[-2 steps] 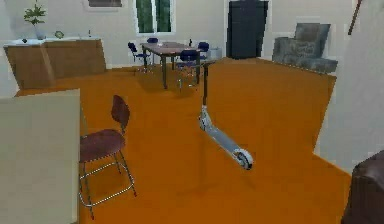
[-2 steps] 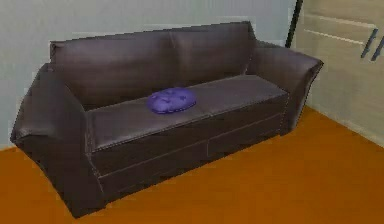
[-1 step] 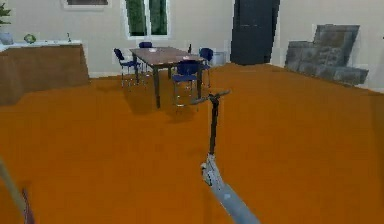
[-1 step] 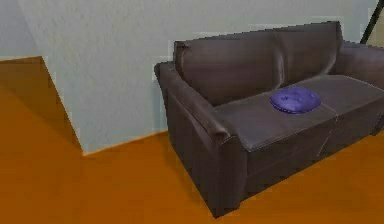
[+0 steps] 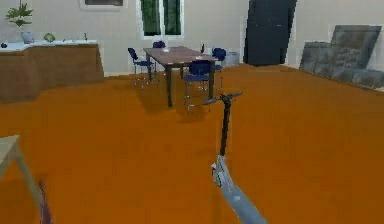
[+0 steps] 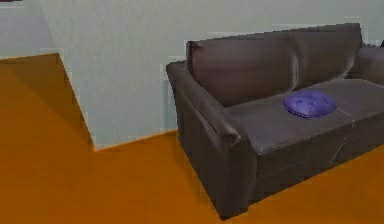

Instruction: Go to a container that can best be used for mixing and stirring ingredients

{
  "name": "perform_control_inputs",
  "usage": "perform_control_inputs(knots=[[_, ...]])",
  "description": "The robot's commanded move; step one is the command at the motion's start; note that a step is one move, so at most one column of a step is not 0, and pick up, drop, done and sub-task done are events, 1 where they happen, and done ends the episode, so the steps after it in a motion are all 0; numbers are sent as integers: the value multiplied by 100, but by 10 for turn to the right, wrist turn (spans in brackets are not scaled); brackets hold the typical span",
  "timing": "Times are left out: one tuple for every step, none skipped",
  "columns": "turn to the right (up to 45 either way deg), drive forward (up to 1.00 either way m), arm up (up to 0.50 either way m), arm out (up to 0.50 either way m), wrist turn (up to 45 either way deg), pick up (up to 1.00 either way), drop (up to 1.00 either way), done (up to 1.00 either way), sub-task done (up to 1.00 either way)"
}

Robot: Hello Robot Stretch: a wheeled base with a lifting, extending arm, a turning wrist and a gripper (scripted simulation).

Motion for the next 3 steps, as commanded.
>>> perform_control_inputs(knots=[[0,40,0,0,0,0,0,0,0],[-300,0,0,0,0,0,0,0,0],[0,100,0,0,0,0,0,0,0]])
